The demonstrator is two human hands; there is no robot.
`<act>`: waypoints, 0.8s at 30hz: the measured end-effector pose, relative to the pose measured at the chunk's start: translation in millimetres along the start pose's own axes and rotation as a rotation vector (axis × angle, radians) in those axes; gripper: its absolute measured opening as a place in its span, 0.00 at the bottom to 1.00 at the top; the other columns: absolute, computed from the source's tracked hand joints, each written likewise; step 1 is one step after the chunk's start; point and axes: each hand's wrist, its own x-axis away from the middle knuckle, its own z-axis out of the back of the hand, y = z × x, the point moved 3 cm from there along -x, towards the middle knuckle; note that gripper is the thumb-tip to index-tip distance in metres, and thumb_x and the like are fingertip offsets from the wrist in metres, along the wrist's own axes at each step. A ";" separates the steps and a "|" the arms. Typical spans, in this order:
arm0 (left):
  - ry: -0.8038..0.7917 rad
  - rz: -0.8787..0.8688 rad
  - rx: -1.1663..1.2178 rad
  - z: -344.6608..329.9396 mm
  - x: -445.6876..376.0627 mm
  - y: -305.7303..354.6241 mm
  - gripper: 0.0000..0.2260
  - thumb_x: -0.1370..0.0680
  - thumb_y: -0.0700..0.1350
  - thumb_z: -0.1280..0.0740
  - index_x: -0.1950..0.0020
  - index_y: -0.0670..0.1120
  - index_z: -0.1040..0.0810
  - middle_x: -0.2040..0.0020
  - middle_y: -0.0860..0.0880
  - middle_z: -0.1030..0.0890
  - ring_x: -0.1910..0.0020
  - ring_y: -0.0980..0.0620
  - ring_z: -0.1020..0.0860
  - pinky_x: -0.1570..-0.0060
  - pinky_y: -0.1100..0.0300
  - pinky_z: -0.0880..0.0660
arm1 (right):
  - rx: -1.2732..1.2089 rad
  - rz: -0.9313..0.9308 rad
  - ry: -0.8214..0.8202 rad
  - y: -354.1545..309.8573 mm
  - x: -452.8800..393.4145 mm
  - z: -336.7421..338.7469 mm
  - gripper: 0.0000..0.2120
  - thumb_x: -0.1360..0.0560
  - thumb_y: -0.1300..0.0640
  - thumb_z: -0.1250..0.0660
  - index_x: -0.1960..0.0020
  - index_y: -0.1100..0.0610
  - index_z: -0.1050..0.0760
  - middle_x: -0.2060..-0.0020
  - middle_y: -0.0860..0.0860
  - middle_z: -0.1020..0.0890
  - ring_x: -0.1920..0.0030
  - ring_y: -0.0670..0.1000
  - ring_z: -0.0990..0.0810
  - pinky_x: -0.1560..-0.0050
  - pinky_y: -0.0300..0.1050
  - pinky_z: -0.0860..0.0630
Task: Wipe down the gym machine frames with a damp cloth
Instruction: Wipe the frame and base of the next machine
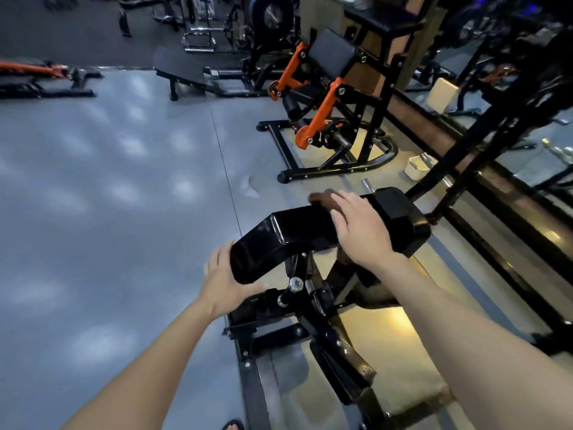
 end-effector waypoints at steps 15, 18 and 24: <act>0.256 0.115 0.275 -122.1 109.3 85.1 0.07 0.23 0.48 0.29 0.46 0.54 0.21 0.47 0.53 0.22 0.45 0.52 0.26 0.42 0.56 0.28 | -1.229 -0.647 0.167 50.9 99.4 12.2 0.17 0.13 0.47 0.45 0.31 0.49 0.23 0.41 0.48 0.17 0.42 0.46 0.18 0.38 0.46 0.22; 0.042 0.193 0.464 -152.0 137.4 99.1 0.05 0.17 0.44 0.35 0.48 0.48 0.18 0.52 0.45 0.16 0.61 0.55 0.21 0.60 0.63 0.26 | -1.712 -0.912 0.017 64.0 138.4 -24.6 0.18 0.13 0.46 0.43 0.31 0.54 0.23 0.38 0.58 0.16 0.38 0.63 0.17 0.34 0.65 0.22; -0.216 0.290 0.739 -212.0 174.8 91.4 0.18 0.19 0.62 0.34 0.32 0.58 0.26 0.38 0.55 0.19 0.43 0.54 0.16 0.49 0.54 0.17 | -1.696 -1.202 -0.101 88.8 203.9 -77.1 0.21 0.15 0.45 0.39 0.33 0.60 0.22 0.41 0.62 0.15 0.45 0.64 0.14 0.43 0.65 0.18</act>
